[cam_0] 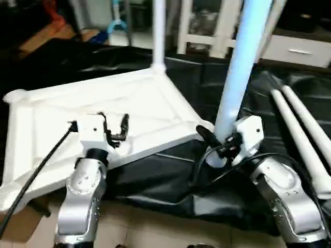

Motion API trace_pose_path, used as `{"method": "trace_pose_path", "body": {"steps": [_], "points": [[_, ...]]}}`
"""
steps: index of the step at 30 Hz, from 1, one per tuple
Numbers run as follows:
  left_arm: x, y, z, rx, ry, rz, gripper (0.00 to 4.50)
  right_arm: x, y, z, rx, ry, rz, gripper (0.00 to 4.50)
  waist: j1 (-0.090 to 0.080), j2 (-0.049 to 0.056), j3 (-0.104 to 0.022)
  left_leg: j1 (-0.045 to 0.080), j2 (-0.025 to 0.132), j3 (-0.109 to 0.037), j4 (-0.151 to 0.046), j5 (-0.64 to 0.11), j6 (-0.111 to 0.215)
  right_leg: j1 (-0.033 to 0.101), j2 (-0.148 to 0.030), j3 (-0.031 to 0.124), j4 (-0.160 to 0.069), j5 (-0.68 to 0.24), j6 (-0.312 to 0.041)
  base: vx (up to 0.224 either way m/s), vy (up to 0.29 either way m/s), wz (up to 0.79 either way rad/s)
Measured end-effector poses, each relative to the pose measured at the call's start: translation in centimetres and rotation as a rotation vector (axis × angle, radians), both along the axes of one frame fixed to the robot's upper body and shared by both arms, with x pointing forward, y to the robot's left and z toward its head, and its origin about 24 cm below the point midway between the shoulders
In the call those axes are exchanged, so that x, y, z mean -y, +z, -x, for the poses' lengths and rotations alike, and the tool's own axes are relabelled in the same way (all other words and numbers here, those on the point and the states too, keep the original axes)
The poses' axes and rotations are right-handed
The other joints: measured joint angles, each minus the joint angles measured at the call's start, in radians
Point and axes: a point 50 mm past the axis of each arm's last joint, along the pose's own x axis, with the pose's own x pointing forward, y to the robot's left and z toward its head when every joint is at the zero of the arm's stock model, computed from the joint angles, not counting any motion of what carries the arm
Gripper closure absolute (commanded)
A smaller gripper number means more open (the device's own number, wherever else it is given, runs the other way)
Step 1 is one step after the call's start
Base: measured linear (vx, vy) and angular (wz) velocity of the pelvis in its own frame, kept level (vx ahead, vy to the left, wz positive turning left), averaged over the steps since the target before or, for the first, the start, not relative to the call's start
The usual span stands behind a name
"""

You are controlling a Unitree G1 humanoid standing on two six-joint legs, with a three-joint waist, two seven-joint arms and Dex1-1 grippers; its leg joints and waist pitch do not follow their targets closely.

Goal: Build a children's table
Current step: Insert table leg to table base

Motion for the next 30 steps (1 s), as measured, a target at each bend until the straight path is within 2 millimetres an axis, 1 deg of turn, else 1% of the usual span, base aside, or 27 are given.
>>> {"method": "trace_pose_path", "body": {"steps": [1,2,3,4,5,7,8,9,10,11,12,13,14,15,16,17,18,19,21,22,23,25,26,27,28,29,30], "points": [[0.2,0.2,-0.2,0.006,0.004,-0.002,0.71,-0.1,0.1,-0.1,0.001,-0.014,-0.022,2.71,0.003,0.0,0.0,0.001,0.001,0.0,0.0,-0.001,-0.005,0.001,0.002,0.001,0.0,0.001,-0.001,0.0,0.0,0.0],[0.5,0.4,-0.3,0.016,0.008,-0.003,0.71,-0.2,0.2,-0.1,0.005,-0.022,-0.048,2.71,0.003,0.002,0.001,0.002,0.004,-0.002,0.0,0.0,-0.007,0.004,0.011,0.0,-0.002,0.002,-0.007,0.0,0.0,0.0],[0.7,0.6,-0.4,0.021,0.009,-0.002,0.71,-0.2,0.3,-0.2,0.009,-0.031,-0.057,2.71,0.001,0.003,0.001,0.005,0.01,-0.005,-0.001,0.001,-0.009,0.008,0.014,-0.003,-0.001,0.001,-0.019,0.0,0.0,0.0],[0.9,0.8,-0.6,0.027,0.007,-0.003,0.71,-0.1,0.4,-0.2,0.013,-0.04,-0.058,2.71,-0.005,0.005,0.002,0.001,0.011,-0.023,-0.001,0.005,-0.014,0.015,0.015,-0.015,0.006,-0.003,-0.034,-0.03,-0.076,0.24],[1.0,1.0,-0.7,0.035,0.006,-0.003,0.71,0.1,0.5,-0.2,0.015,-0.048,-0.059,2.71,-0.017,0.007,0.003,-0.002,0.012,-0.043,-0.001,0.008,-0.018,0.018,0.019,-0.03,0.016,-0.013,-0.055,-0.03,-0.076,0.24],[1.1,1.0,-0.9,0.037,0.013,-0.011,0.71,0.5,0.6,-0.2,0.024,-0.063,-0.052,2.71,-0.029,0.006,0.002,-0.001,0.014,-0.081,-0.001,0.015,-0.031,0.022,0.031,-0.049,0.045,-0.045,-0.107,-0.02,-0.155,0.43],[1.3,0.9,-0.9,0.03,0.014,-0.011,0.71,0.7,0.7,-0.2,0.03,-0.071,-0.047,2.71,-0.032,0.005,0.002,-0.001,0.015,-0.096,-0.005,0.015,-0.032,0.022,0.032,-0.061,0.064,-0.059,-0.122,-0.018,-0.186,0.44],[1.5,0.7,-1.0,0.022,0.01,-0.014,0.71,0.9,0.7,-0.2,0.031,-0.083,-0.046,2.71,-0.027,0.002,0.001,0.007,0.029,-0.084,-0.014,0.017,-0.034,0.019,0.037,-0.061,0.072,-0.064,-0.125,-0.006,-0.232,0.32],[1.6,0.5,-1.0,0.017,0.008,-0.016,0.71,1.0,0.7,-0.3,0.032,-0.094,-0.047,2.71,-0.026,0.002,0.001,0.011,0.043,-0.073,-0.023,0.017,-0.034,0.018,0.046,-0.061,0.071,-0.064,-0.125,0.003,-0.243,0.16],[2.0,0.5,-1.2,0.005,-0.006,-0.008,0.71,1.6,0.7,-0.2,0.03,-0.12,-0.046,2.71,-0.018,-0.002,0.001,0.009,0.048,-0.052,-0.011,0.004,-0.014,0.013,0.054,-0.062,0.067,-0.061,-0.119,0.003,-0.243,0.16],[2.4,0.5,-1.4,-0.002,-0.024,-0.003,0.71,2.4,0.7,-0.2,0.027,-0.148,-0.034,2.71,-0.008,-0.005,0.001,-0.002,0.043,-0.037,0.059,-0.038,0.055,0.009,0.054,-0.062,0.069,-0.059,-0.105,-0.018,-0.216,0.08],[2.8,0.4,-1.4,-0.009,-0.037,0.001,0.71,3.0,0.6,-0.1,0.02,-0.176,-0.029,2.71,0.001,-0.006,0.0,-0.006,0.016,-0.025,0.12,-0.059,0.091,0.009,0.055,-0.059,0.068,-0.061,-0.096,-0.022,-0.172,0.03],[3.4,0.4,-1.4,-0.017,-0.064,0.006,0.71,3.5,0.5,0.0,0.014,-0.198,-0.024,2.71,0.003,-0.004,-0.002,0.003,-0.023,-0.023,0.136,-0.066,0.102,0.007,0.057,-0.057,0.066,-0.059,-0.094,-0.022,-0.172,0.03],[3.9,0.6,-1.6,-0.019,-0.091,0.012,0.71,4.2,0.6,0.0,0.009,-0.217,-0.005,2.71,0.004,0.009,-0.005,0.02,-0.062,-0.024,0.097,-0.075,0.106,0.002,0.078,-0.06,0.057,-0.049,-0.094,-0.034,-0.154,0.08],[4.0,0.8,-1.6,-0.014,-0.094,0.011,0.71,4.5,0.5,0.0,0.001,-0.23,-0.003,2.71,0.006,0.016,-0.005,0.023,-0.072,-0.037,0.069,-0.088,0.086,0.001,0.092,-0.063,0.044,-0.04,-0.097,-0.064,-0.15,0.06],[3.8,0.6,-1.6,-0.021,-0.087,0.013,0.71,4.6,0.5,0.0,-0.005,-0.23,0.001,2.71,0.008,0.016,-0.005,0.021,-0.064,-0.044,0.057,-0.078,0.074,0.001,0.099,-0.068,0.028,-0.031,-0.095,-0.064,-0.15,0.06],[3.5,0.3,-1.5,-0.033,-0.079,0.014,0.71,4.6,0.5,0.1,-0.008,-0.23,0.001,2.71,0.008,0.024,-0.008,0.022,-0.051,-0.048,0.043,-0.063,0.052,0.002,0.102,-0.086,0.013,-0.025,-0.091,-0.046,-0.128,0.06],[3.5,0.2,-1.6,-0.039,-0.077,0.013,0.71,4.6,0.4,0.1,-0.014,-0.229,0.004,2.71,0.009,0.029,-0.008,0.022,-0.042,-0.046,0.041,-0.058,0.044,0.002,0.103,-0.094,0.009,-0.024,-0.09,-0.028,-0.1,0.15],[3.5,0.0,-1.6,-0.046,-0.082,0.009,0.71,4.7,0.2,0.2,-0.032,-0.227,0.011,2.71,0.01,0.032,-0.008,0.025,-0.038,-0.038,0.035,-0.054,0.037,0.004,0.102,-0.099,0.008,-0.024,-0.093,-0.03,-0.088,0.16],[3.5,-0.1,-1.6,-0.049,-0.087,0.005,0.71,4.7,-0.1,0.4,-0.049,-0.228,0.018,2.71,0.013,0.031,-0.008,0.03,-0.037,-0.027,0.025,-0.055,0.036,0.006,0.1,-0.099,0.003,-0.024,-0.093,-0.03,-0.058,0.11],[3.5,-0.1,-1.6,-0.051,-0.093,0.003,0.71,4.9,-0.4,0.5,-0.063,-0.231,0.022,2.71,0.015,0.032,-0.008,0.031,-0.036,-0.024,0.015,-0.055,0.033,0.007,0.1,-0.101,-0.006,-0.023,-0.092,-0.03,-0.058,0.11],[3.6,-0.4,-1.7,-0.061,-0.145,-0.032,0.71,4.9,-0.9,0.8,-0.087,-0.234,0.026,2.71,0.015,0.037,-0.008,0.032,-0.025,-0.026,0.006,-0.054,0.031,0.017,0.101,-0.117,-0.029,-0.017,-0.082,0.0,0.0,0.0],[3.5,-0.8,-1.8,-0.08,-0.181,-0.06,0.71,4.9,-1.0,0.9,-0.096,-0.233,0.029,2.71,0.012,0.048,-0.007,0.035,-0.005,-0.026,0.003,-0.047,0.02,0.033,0.105,-0.134,-0.048,-0.012,-0.073,0.0,0.0,0.0],[3.5,-0.8,-1.9,-0.086,-0.205,-0.071,0.71,4.9,-0.9,0.9,-0.094,-0.233,0.03,2.71,0.01,0.048,-0.005,0.041,0.002,-0.024,0.002,-0.036,-0.001,0.032,0.102,-0.129,-0.028,-0.016,-0.063,0.0,0.0,0.0],[3.5,-0.8,-2.1,-0.093,-0.244,-0.079,0.71,4.9,-0.8,0.9,-0.087,-0.231,0.029,2.71,0.007,0.035,-0.002,0.047,-0.003,-0.015,0.009,-0.032,-0.01,0.027,0.088,-0.093,0.013,-0.019,-0.066,0.0,0.0,0.0],[3.5,-0.9,-2.2,-0.098,-0.27,-0.084,0.71,4.9,-0.6,1.0,-0.079,-0.227,0.028,2.71,0.007,0.023,0.001,0.055,-0.008,-0.002,0.013,-0.033,-0.012,0.021,0.074,-0.074,0.041,-0.039,-0.091,0.0,0.0,0.0],[3.8,-1.0,-2.5,-0.115,-0.318,-0.08,0.71,5.1,-0.3,0.9,-0.07,-0.228,0.034,2.71,0.016,0.018,0.003,0.058,-0.02,0.0,0.012,-0.035,-0.007,0.019,0.074,-0.059,0.047,-0.045,-0.09,0.0,0.0,0.0]]}}
